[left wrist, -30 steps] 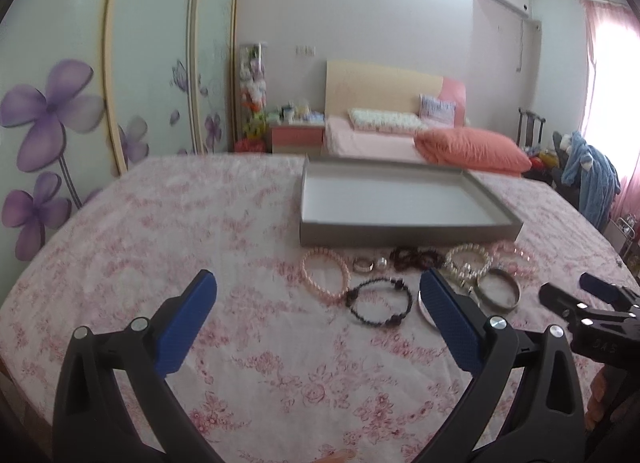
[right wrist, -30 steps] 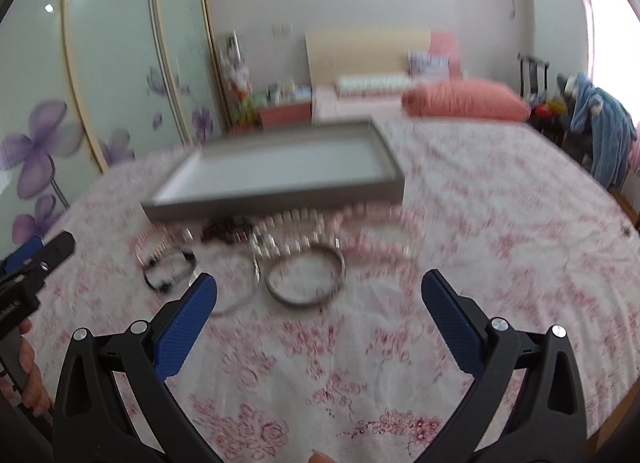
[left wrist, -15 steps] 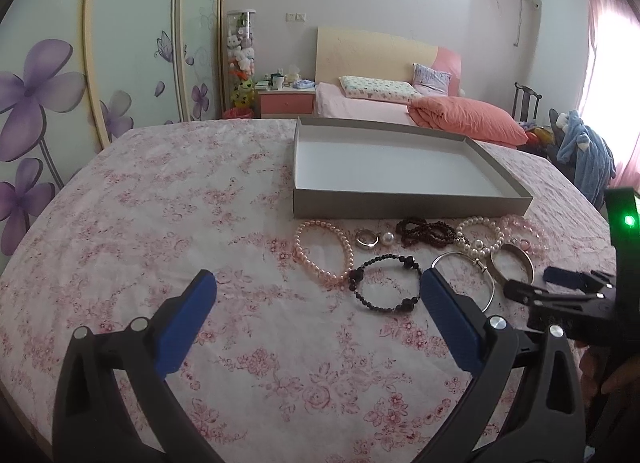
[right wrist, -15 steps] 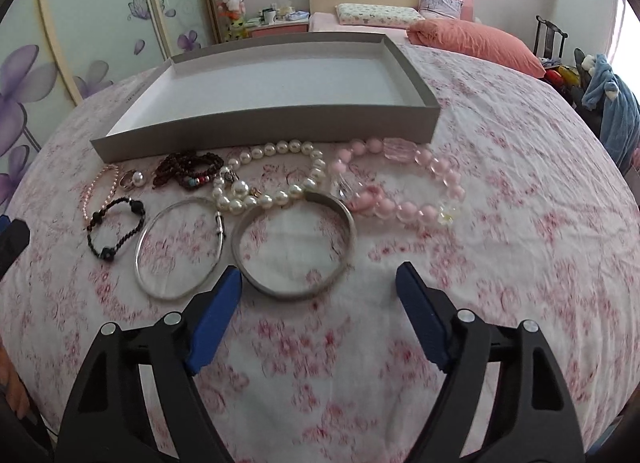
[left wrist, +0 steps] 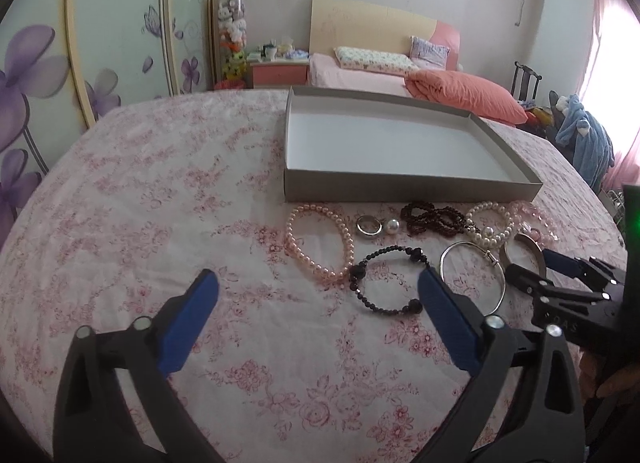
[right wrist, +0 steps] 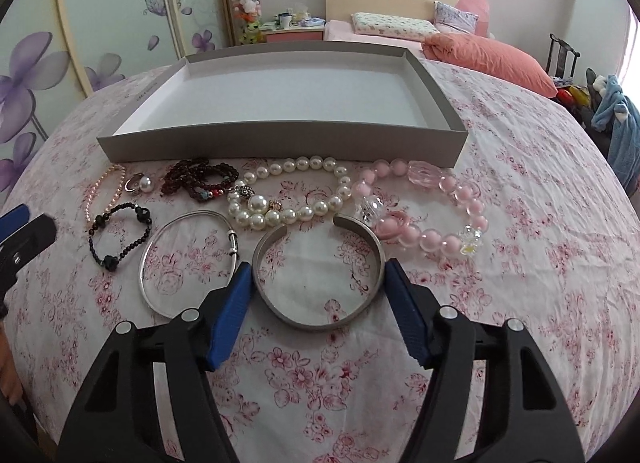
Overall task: Organize jewelry
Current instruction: 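Move the left tool to the black beaded bracelet while the right tool approaches the silver cuff, then close the left tool on the black beaded bracelet while the right tool grasps the silver cuff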
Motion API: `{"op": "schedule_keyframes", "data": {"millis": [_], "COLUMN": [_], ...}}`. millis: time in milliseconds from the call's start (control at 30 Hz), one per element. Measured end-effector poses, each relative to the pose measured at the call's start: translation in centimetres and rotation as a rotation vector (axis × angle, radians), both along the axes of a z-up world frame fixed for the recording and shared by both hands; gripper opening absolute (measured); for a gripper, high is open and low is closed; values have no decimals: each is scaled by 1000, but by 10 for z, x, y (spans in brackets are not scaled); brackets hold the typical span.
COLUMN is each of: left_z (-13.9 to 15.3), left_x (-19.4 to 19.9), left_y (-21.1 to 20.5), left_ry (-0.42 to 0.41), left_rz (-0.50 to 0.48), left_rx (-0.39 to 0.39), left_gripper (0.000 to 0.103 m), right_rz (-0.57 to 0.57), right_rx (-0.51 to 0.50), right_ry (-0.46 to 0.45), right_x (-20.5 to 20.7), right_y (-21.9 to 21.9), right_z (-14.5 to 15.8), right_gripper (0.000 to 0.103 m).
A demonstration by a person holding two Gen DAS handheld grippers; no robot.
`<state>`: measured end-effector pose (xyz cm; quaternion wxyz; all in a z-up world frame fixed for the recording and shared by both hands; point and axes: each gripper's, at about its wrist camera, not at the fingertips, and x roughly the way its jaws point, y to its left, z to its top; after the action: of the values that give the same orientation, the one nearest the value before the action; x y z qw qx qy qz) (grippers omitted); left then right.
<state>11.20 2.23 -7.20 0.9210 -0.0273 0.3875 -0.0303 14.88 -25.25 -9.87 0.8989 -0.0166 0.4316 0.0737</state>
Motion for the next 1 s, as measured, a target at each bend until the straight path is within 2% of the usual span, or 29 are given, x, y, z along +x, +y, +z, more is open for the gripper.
{"op": "schedule_keyframes", "data": {"millis": [133,200,367,533,567,700,833,1000], "left_z": [-11,-15,-18,-24,-24,-25,-25,-24], "left_x": [11,14,10,16,16,16,14,10], "left_y": [1,1,-7,-19,-22,-25,-10,-2], "left_ry": [57,83,101,137,132,128,128,134], "left_rz": [5,2,-25,-36,-31,-18,-13,-14], "left_rx": [-22,-38,-37,-36,-21,25,2,-9], "left_gripper": [75,71,69,47,46,29,12,14], "right_rz": [3,2,2,2,2,2,2,1], "right_rx": [4,5,9,12,12,15,21,22], "right_ry": [2,2,2,2,3,2,2,2], "right_x": [-2,0,1,4,6,10,11,12], "right_y": [-2,-2,-4,-5,-4,-6,-6,-5], "right_z": [3,2,4,4,5,5,5,5], "right_gripper": [67,67,67,67,67,67,67,67]}}
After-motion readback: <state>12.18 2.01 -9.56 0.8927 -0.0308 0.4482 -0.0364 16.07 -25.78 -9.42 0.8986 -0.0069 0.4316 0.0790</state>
